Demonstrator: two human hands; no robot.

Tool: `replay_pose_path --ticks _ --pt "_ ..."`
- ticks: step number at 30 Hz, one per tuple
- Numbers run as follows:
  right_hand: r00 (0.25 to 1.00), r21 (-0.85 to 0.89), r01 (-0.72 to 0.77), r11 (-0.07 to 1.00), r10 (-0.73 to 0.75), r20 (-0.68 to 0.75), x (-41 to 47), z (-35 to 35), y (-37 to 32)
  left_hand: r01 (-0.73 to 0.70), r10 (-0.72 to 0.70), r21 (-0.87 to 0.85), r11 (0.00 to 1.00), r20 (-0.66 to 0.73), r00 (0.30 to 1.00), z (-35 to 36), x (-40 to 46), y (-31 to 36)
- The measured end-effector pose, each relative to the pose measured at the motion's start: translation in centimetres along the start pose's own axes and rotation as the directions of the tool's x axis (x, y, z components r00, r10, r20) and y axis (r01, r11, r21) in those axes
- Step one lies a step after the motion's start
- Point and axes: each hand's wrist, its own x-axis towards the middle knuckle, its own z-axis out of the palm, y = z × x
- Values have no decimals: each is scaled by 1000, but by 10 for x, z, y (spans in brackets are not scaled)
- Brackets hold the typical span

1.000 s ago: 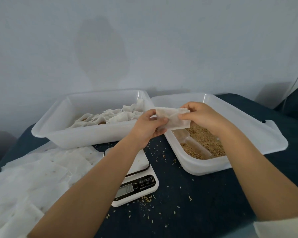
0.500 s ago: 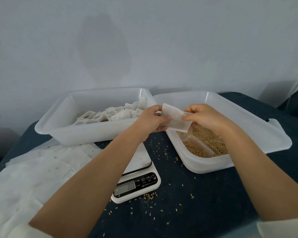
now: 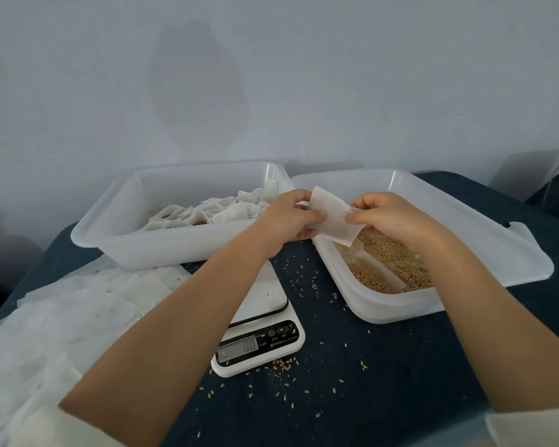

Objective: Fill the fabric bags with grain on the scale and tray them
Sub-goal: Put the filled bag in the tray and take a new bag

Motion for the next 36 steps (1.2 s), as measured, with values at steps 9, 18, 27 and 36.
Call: replay_pose_path --ticks 9,18,27,36 --pt "1000 -39 6 999 -6 -8 -1 -5 -3 20 -20 -45 999 1 1000 4 -1 -2" --pt "991 -180 134 974 -131 31 7 -6 -35 67 -70 -277 959 -2 998 1 -17 -19" --pt "918 -285 375 882 -311 246 17 40 -93 -46 2 -142 989 -295 956 -57 -50 -38" --pt "778 -458 580 674 -292 556 15 122 -112 -91 208 327 941 -343 916 -97 -86 -57"
